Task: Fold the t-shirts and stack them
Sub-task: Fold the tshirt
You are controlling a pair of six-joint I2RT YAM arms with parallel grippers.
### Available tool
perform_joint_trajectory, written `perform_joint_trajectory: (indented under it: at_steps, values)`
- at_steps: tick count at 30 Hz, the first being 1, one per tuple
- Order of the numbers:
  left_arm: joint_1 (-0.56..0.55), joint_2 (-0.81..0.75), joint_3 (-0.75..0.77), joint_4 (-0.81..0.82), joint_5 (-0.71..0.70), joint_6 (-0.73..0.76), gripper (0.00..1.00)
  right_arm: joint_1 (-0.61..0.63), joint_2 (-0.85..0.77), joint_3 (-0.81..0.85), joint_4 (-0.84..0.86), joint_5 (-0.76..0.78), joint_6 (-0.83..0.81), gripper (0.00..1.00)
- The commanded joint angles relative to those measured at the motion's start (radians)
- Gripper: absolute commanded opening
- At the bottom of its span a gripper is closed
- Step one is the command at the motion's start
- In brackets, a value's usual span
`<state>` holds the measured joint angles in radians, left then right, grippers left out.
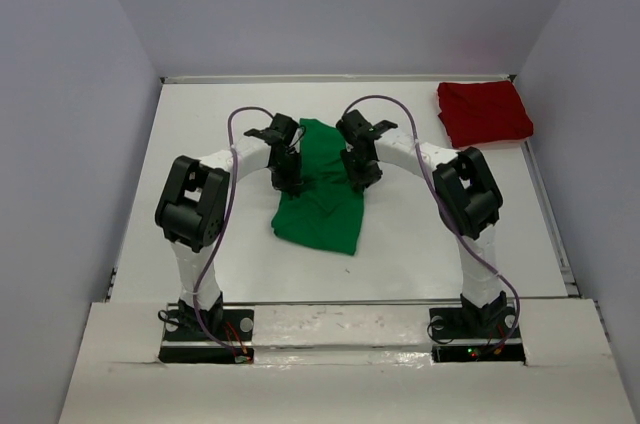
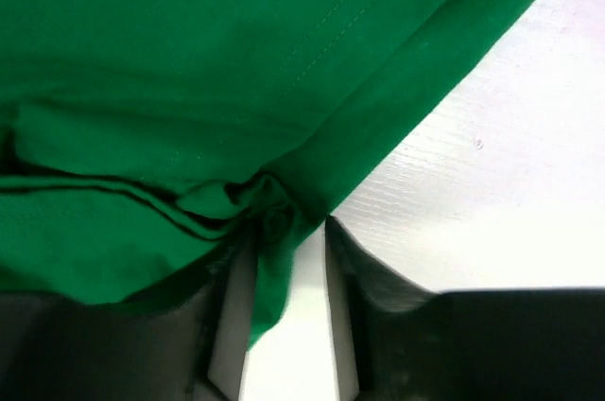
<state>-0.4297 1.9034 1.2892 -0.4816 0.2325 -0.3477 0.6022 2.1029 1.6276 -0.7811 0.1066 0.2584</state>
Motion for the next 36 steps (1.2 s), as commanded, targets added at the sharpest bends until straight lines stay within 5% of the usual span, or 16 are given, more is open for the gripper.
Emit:
perform_joint_trajectory:
  at_steps: [1,4,7,8,11,13,15,22,27,28,31,36]
  values:
    - [0.006,-0.085,0.048,-0.014,-0.143,0.016,0.00,0.002,-0.040,0.046,0.011,0.041,-0.019,0.45]
    - [0.006,-0.144,0.050,-0.020,-0.275,0.007,0.00,0.002,-0.063,0.063,-0.013,0.076,-0.027,0.48]
    - [0.008,-0.190,0.051,-0.026,-0.384,-0.019,0.15,0.002,-0.089,0.080,-0.041,0.091,-0.034,0.49]
    - [0.006,-0.205,0.058,-0.034,-0.430,-0.028,0.31,0.002,-0.105,0.083,-0.047,0.111,-0.039,0.49]
    - [0.008,-0.221,0.067,-0.052,-0.459,-0.046,0.58,0.002,-0.135,0.078,-0.063,0.120,-0.041,0.50]
    - [0.008,-0.231,0.064,-0.055,-0.481,-0.053,0.62,0.002,-0.176,0.066,-0.075,0.110,-0.038,0.50]
    - [0.009,-0.247,0.042,-0.048,-0.476,-0.053,0.77,0.002,-0.237,0.013,-0.052,0.085,-0.034,0.50]
    - [0.008,-0.286,-0.054,-0.043,-0.432,-0.062,0.81,0.013,-0.386,-0.201,0.008,-0.091,-0.007,0.49]
    - [0.009,-0.383,-0.191,-0.009,-0.239,-0.054,0.83,0.051,-0.510,-0.403,0.104,-0.249,0.008,0.52]
    - [0.011,-0.403,-0.242,0.001,-0.190,-0.051,0.93,0.051,-0.532,-0.470,0.149,-0.271,0.030,0.53]
    - [0.035,-0.464,-0.325,0.035,-0.075,-0.034,0.98,0.062,-0.590,-0.544,0.209,-0.343,0.071,0.56]
    - [0.129,-0.556,-0.421,0.098,0.110,-0.010,0.99,0.062,-0.667,-0.682,0.350,-0.513,0.146,0.58]
